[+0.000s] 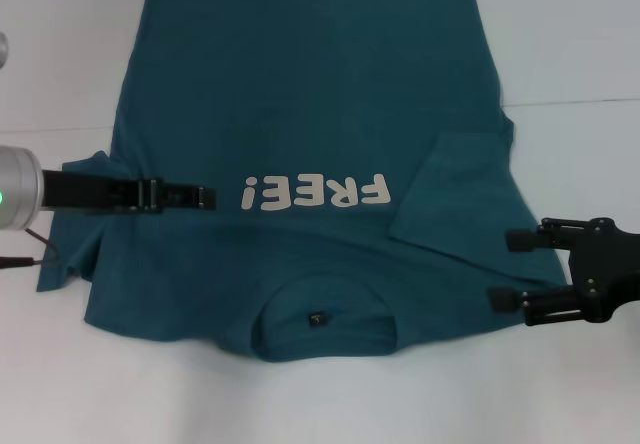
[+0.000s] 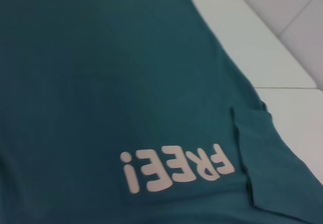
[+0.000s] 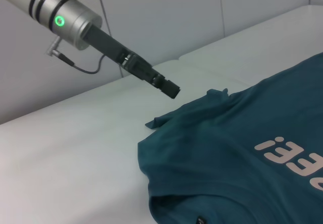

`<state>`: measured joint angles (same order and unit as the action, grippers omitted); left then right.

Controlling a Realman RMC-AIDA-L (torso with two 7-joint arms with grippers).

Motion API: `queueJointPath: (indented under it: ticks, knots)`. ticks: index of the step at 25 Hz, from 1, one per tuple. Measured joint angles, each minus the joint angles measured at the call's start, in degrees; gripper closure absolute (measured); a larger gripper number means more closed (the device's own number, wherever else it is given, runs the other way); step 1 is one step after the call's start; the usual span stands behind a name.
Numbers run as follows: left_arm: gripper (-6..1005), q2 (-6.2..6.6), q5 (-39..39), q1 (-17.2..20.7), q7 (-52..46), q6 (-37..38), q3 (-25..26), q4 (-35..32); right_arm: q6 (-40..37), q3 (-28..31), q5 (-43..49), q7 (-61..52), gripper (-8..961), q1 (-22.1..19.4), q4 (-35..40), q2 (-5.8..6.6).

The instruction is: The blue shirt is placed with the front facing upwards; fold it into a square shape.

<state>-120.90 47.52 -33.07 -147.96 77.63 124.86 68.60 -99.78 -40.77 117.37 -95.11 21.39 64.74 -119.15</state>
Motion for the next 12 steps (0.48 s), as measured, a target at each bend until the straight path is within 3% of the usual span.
queueJointPath:
  ticks: [4,12]
  knots:
    - [129,0.61,-1.3,-0.61,-3.4,0.43,1.08,0.0,0.6,-0.03,0.0,0.19,7,0.41,-0.73,-0.25]
    - [129,0.67,-7.91,-0.69,-6.48,-1.51,7.2,-0.26,0.88,-0.11,-0.28,0.93,6,0.65,-3.65,-0.4]
